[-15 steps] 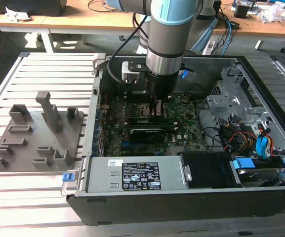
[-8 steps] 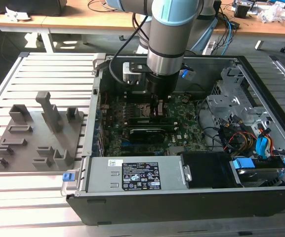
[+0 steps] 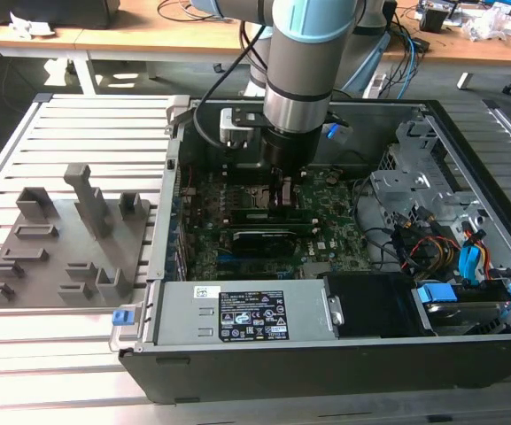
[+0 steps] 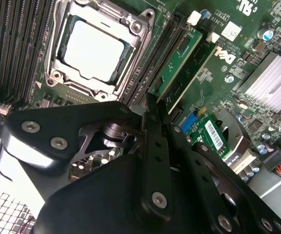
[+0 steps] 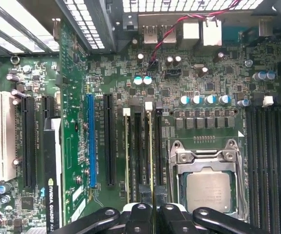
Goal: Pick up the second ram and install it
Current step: 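Insert the second ram into the second slot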
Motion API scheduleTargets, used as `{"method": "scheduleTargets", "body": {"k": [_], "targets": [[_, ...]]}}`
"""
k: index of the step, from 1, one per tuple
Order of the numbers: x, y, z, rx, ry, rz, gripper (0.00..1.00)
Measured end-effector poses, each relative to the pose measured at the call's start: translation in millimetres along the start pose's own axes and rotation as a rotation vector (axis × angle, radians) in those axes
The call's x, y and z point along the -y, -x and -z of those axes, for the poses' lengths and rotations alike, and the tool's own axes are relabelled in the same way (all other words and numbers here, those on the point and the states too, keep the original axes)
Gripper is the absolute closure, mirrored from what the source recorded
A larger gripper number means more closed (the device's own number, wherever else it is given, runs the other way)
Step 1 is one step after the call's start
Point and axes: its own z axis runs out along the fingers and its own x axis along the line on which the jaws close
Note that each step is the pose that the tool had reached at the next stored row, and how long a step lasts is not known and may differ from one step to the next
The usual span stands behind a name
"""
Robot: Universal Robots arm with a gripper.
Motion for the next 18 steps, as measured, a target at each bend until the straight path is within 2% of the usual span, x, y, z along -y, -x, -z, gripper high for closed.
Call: {"method": "scheduleTargets", "body": {"k": [18], "targets": [[0.6, -0.2, -6.1, 0.0003, 0.0009, 0.023, 0.87]]}}
